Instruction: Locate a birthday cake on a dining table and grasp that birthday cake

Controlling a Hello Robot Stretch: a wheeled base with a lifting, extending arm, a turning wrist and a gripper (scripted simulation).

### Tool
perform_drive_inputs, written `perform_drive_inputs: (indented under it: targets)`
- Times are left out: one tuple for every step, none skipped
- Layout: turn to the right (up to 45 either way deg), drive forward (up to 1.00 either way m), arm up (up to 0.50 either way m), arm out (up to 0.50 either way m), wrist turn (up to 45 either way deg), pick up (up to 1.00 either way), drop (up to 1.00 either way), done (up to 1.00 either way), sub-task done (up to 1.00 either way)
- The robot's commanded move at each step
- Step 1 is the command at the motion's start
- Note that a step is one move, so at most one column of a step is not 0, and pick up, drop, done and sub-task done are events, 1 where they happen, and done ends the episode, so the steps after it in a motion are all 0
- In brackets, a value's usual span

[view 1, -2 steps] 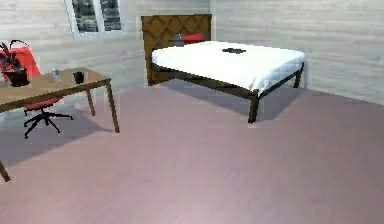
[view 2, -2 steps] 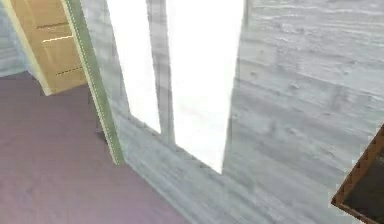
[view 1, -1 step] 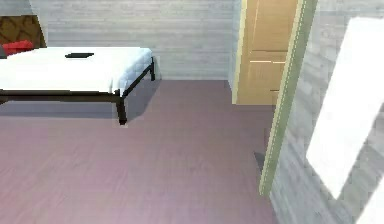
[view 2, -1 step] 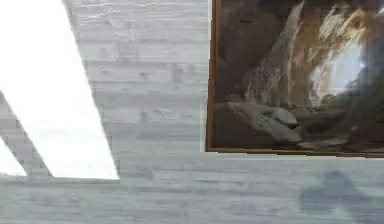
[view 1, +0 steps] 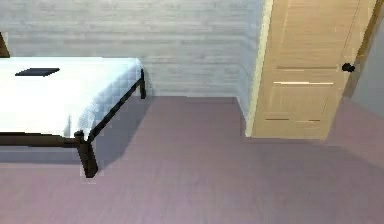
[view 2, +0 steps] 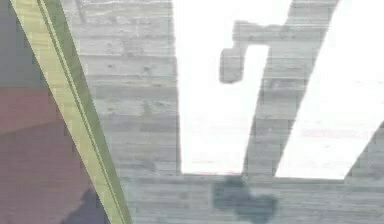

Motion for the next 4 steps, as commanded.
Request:
perform_drive_inputs:
  targets:
    - [3.0,0.0,0.0,0.0,0.0,0.0,0.0,0.0,0.0]
    - [0.0,0.6,0.0,0.0,0.0,0.0,0.0,0.0,0.0]
    - [33.0,0.0,0.0,0.0,0.0,0.0,0.0,0.0,0.0]
    - [0.0,0.1,0.0,0.0,0.0,0.0,0.0,0.0,0.0]
